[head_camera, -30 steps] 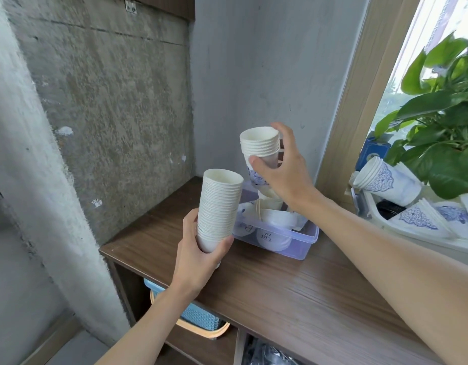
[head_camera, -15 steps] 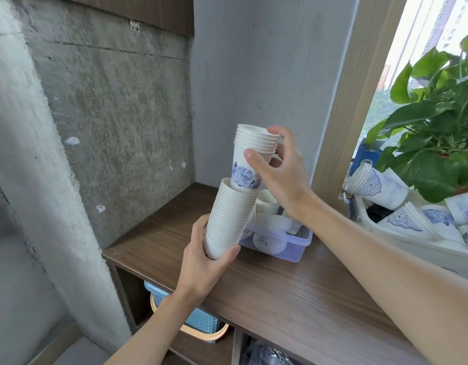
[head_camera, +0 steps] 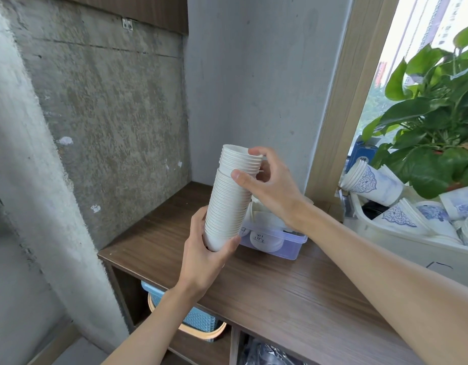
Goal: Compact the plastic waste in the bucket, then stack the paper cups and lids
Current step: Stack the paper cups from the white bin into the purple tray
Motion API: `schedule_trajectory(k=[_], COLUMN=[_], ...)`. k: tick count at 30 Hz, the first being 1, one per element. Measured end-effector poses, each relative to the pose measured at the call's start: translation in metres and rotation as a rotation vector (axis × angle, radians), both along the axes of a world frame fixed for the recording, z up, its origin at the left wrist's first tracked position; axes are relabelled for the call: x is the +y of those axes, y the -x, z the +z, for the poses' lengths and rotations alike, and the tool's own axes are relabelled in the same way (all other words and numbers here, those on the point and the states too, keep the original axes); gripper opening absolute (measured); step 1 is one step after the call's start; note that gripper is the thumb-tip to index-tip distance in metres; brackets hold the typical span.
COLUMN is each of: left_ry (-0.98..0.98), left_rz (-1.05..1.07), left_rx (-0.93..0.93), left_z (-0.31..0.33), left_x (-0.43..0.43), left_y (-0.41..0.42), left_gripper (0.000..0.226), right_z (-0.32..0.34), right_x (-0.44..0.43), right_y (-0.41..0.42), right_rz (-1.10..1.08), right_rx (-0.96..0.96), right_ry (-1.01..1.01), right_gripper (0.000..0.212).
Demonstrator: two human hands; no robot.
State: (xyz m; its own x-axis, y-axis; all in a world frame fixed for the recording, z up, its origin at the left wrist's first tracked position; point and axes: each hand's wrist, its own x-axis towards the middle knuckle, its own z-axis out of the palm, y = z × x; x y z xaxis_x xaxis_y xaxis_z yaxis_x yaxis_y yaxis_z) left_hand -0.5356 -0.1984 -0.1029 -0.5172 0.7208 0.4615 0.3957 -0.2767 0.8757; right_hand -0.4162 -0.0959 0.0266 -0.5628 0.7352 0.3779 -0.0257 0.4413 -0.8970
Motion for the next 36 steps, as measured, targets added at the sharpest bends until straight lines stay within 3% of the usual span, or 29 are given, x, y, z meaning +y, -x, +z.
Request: schedule_trajectory(k=[5, 11, 15, 17, 22, 29, 36], left_ry=[-0.006, -0.019, -0.021, -0.006, 0.022, 0.031, 0.029], left_rz=[-0.007, -0.007, 0.002, 0.025, 0.039, 0.054, 0.056], left_rx=[-0.014, -0.04, -0.063, -0.066, -0.06, -0.036, -0.034], left_z=[-0.002, -0.01, -0.015, -0.018, -0.023, -0.026, -0.026], left_x=[0.001, 0.002, 0.005, 0.006, 0.009, 0.009, 0.008], left_y=[-0.004, -0.009, -0.009, -0.006, -0.003, -0.002, -0.002], left_gripper=[0.066, 0.069, 0.071, 0.074, 0.072, 0.071, 0.071], right_z=[-0.01, -0.013, -0.022, -0.035, -0.059, -0.064, -0.048], right_x=[0.004, 0.007, 0.013, 0.023, 0.034, 0.036, 0.023], right_y=[-0.004, -0.014, -0.028, -0.037, -0.05, -0.052, -0.072], right_rz=[0.011, 0.062, -0.089, -0.201, -0.18, -0.236, -0.333], right_rx=[-0.041, -0.182, -0.22, -0.361, -0.612, -0.662, -0.507], right_ry=[0.024, -0.024, -0.03, -0.137, -0.222, -0.242, -0.34], right_gripper=[0.051, 0.066, 0.051, 0.042, 0.03, 0.025, 0.019])
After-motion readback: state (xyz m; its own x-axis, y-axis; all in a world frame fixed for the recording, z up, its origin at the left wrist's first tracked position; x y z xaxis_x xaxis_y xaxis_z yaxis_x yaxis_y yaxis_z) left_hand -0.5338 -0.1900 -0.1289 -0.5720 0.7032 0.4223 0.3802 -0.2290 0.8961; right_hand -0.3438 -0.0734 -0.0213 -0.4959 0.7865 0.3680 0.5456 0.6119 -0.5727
